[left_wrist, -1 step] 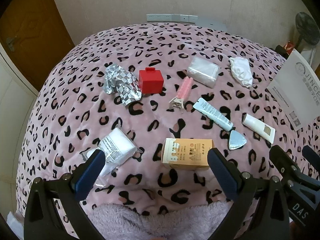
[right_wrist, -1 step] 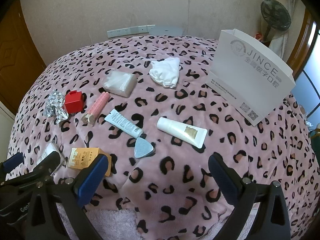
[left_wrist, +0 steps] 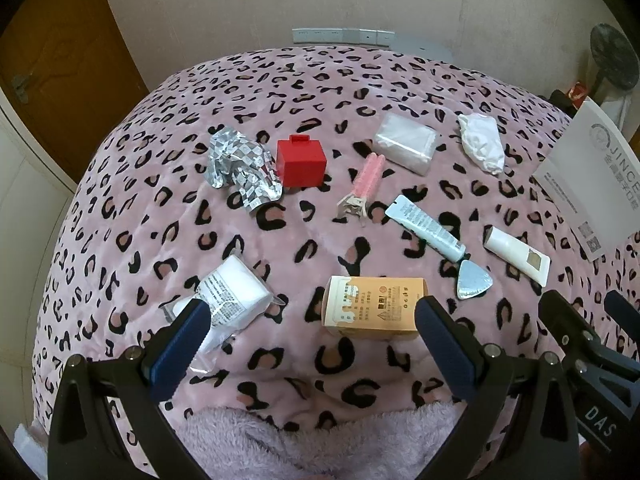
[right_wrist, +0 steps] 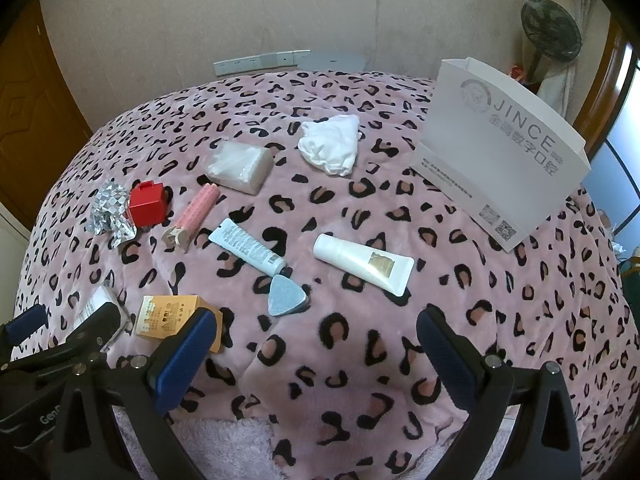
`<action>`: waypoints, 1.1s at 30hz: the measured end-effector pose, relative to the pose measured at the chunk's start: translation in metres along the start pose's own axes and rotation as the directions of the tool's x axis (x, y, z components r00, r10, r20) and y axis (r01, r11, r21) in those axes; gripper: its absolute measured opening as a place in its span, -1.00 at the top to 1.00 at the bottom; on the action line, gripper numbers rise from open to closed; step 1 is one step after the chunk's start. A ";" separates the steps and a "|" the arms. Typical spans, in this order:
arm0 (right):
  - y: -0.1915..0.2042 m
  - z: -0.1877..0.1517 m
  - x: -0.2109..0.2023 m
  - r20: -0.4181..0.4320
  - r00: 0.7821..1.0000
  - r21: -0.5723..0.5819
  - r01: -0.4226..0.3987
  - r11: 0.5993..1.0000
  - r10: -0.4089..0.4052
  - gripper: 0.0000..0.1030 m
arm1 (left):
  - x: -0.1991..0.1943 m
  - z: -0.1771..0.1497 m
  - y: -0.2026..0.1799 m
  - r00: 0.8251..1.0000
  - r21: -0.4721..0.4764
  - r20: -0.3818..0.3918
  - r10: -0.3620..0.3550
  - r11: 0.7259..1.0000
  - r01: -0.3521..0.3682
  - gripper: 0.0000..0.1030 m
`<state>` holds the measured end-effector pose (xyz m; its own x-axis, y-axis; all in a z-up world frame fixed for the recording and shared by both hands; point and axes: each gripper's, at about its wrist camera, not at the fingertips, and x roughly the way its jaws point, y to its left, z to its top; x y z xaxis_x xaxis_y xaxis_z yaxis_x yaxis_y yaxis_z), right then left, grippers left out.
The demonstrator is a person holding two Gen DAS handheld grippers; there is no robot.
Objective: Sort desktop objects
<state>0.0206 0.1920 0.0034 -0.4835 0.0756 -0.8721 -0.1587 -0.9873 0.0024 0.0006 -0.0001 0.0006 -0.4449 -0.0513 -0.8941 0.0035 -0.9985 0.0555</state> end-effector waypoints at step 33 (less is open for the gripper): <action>0.002 -0.003 -0.004 0.010 1.000 -0.016 -0.006 1.000 0.006 -0.99 | -0.006 -0.003 0.006 1.000 -0.021 0.013 0.002 1.000 -0.002 -0.98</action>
<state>0.0244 0.1898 0.0054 -0.4930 0.0708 -0.8671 -0.1416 -0.9899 -0.0003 0.0055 -0.0058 0.0048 -0.4568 -0.0532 -0.8880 0.0232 -0.9986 0.0479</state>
